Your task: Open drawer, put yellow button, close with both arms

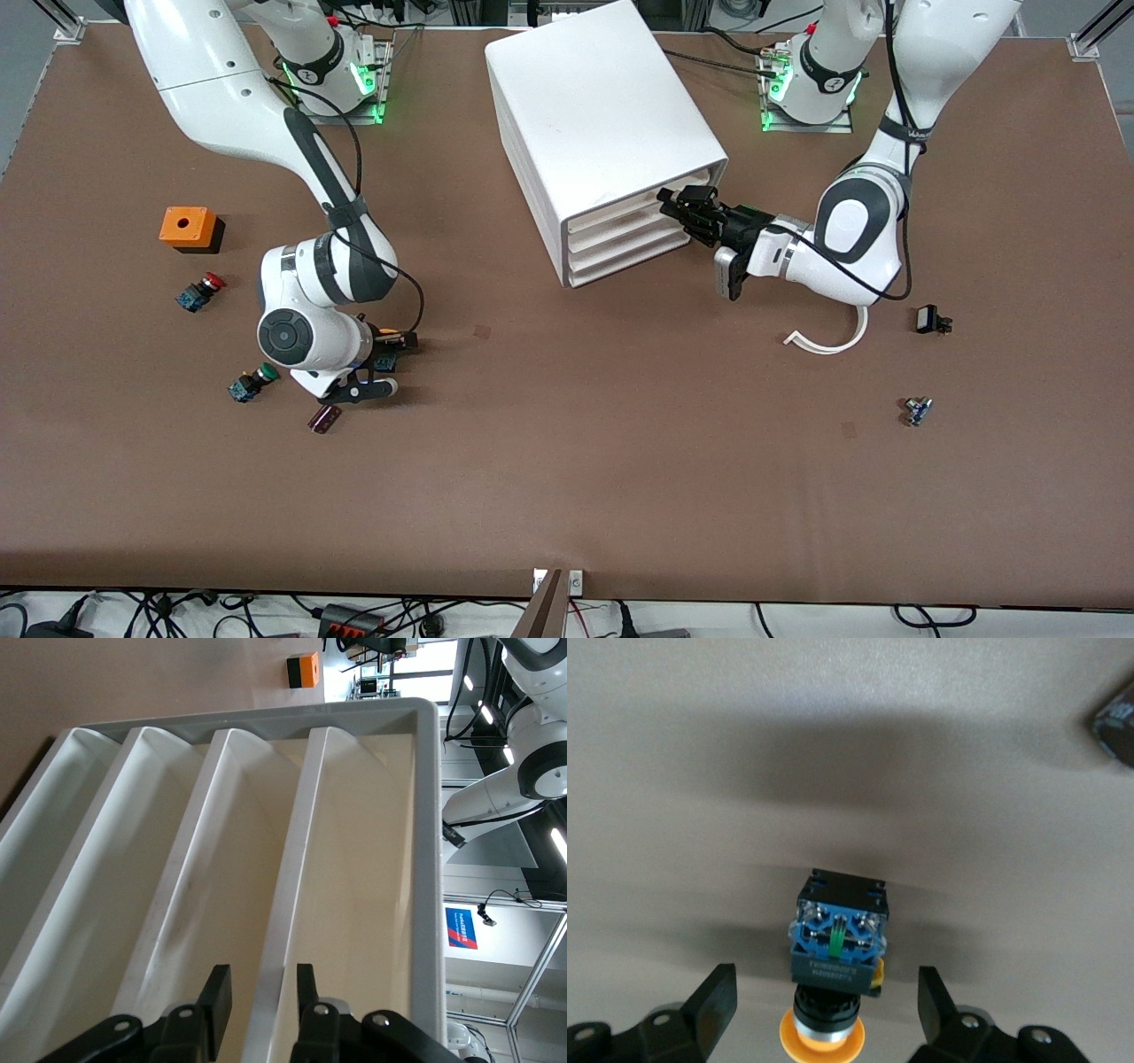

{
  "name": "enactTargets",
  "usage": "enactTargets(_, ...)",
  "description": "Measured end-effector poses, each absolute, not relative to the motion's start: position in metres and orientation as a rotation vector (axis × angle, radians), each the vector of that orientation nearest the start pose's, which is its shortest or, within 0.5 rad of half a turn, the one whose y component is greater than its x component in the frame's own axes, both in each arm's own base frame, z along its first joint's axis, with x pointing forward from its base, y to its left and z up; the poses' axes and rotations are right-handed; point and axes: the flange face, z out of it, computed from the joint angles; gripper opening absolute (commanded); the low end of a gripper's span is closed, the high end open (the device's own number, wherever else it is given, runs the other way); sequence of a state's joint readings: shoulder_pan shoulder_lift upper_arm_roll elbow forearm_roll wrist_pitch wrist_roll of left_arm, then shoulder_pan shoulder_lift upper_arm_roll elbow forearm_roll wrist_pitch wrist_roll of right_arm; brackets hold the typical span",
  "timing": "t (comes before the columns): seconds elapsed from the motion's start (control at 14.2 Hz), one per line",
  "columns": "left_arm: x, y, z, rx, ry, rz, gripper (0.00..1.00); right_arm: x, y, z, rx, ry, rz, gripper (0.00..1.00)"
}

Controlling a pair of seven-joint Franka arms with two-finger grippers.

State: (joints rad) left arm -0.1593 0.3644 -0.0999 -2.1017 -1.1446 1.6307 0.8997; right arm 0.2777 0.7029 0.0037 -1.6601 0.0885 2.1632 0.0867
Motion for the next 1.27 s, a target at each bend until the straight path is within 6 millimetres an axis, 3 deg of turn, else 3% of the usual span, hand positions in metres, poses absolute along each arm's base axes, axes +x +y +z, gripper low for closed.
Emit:
enactTargets(0.14,0.477,-0.225,0.253,1.798,-0.505,-0.392,0.03,0.635,0.187,0.182,-3.085,-0.211,0.31,0.75)
enactTargets(0.28,0.477,-0.226,0.255,1.778,-0.525,-0.365,0.01,0.635,0.187,0.177,-3.085,-0.21,0.302,0.64)
enactTargets(0.49,0.478,-0.225,0.255,1.774,-0.534,-0.355,0.01,0.635,0.187,0.176,-3.086,-0.209,0.301,0.3)
enactTargets(0.63,0.483,-0.22,0.257,1.781,-0.531,-0.339,0.01,0.636,0.186,0.177,-3.086,-0.209,0.297,0.16)
enactTargets(0.84,0.508,-0.201,0.262,1.814,-0.526,-0.281,0.01,0.649,0.188,0.196,-3.084,-0.214,0.254,0.14)
enactTargets(1.06,0.544,-0.172,0.267,1.858,-0.549,-0.227,0.06,0.669,0.197,0.243,-3.074,-0.246,0.246,0.08)
enactTargets(1.13,0.553,-0.165,0.268,1.863,-0.547,-0.212,0.14,0.674,0.202,0.262,-3.07,-0.257,0.229,0.08)
enactTargets(1.2,0.558,-0.161,0.267,1.864,-0.546,-0.204,0.63,0.679,0.208,0.282,-3.066,-0.27,0.206,0.08)
enactTargets(1.27,0.56,-0.161,0.266,1.863,-0.546,-0.203,1.0,0.684,0.215,0.307,-3.061,-0.286,0.175,0.08)
